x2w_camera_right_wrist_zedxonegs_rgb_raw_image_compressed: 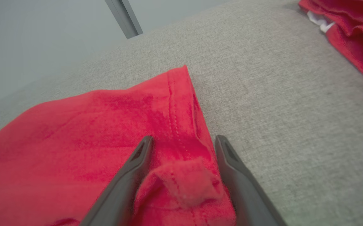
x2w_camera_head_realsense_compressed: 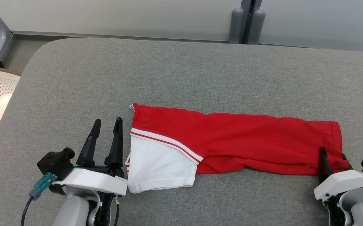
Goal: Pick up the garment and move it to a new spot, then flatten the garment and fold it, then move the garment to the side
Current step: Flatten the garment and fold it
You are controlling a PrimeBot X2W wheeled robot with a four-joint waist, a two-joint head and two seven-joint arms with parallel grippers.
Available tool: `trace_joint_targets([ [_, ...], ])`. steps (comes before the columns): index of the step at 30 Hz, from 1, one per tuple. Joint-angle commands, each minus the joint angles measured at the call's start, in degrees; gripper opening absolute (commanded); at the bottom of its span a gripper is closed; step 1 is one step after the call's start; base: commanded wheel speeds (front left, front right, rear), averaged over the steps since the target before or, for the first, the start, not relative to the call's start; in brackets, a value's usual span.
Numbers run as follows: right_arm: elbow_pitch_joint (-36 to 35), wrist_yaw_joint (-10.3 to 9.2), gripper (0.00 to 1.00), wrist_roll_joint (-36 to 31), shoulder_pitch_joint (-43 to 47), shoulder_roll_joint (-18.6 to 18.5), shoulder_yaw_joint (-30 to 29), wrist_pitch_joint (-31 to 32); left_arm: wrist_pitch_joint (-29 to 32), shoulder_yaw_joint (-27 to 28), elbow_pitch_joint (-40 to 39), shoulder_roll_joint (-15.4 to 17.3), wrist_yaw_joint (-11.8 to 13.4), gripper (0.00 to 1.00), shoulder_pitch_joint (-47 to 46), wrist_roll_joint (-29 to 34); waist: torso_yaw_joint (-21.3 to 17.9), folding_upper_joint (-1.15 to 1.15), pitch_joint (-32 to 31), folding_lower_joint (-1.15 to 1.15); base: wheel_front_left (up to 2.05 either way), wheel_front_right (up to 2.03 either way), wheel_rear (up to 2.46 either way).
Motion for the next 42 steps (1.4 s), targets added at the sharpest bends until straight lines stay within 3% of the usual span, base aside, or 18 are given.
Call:
trace_joint_targets([
  [1, 1.3, 0.00, 0.00, 0.2, 0.3, 0.7, 0.7, 1.1, -0.1, 0.1, 0.1, 0.3, -0.1, 1.00, -0.8, -0.2, -0.1, 0.00, 0.0, 0.00, 0.00, 0.00, 0.00],
  [6, 1.2, -0.02, 0.00, 0.8, 0.2, -0.4, 0.4, -0.3, -0.1, 0.3, 0.1, 0.2, -0.1, 1.00, -0.7, -0.3, -0.3, 0.00, -0.2, 0.00, 0.00, 0.00, 0.00],
  [18, 3.6, -0.07, 0.00, -8.1, -2.6, -7.7, -14.1, -6.3, -0.1, -0.5, 0.3, 0.2, -0.1, 1.00, -0.3, -0.6, -0.4, 0.00, -0.9, 0.00, 0.00, 0.00, 0.00],
  [24, 1.5, -0.04, 0.00, -12.7, -4.8, -6.6, -17.8, -7.1, -0.1, 0.1, 0.7, 0.2, -0.1, 1.00, 0.1, -1.0, -0.3, 0.00, -1.7, 0.00, 0.00, 0.00, 0.00],
  [29, -2.9, -0.01, 0.00, -11.9, -4.7, -2.4, -12.5, -5.8, -0.1, 0.2, 1.1, 0.2, -0.1, 1.00, 0.7, -1.0, -0.5, 0.00, -2.7, 0.00, 0.00, 0.00, 0.00],
  [42, -20.2, 0.00, 0.00, -1.3, 0.3, 2.4, 12.5, 1.2, -0.1, -0.3, 1.3, 0.1, -0.1, 1.00, 1.2, -1.2, -0.5, 0.00, -4.5, 0.00, 0.00, 0.00, 0.00],
])
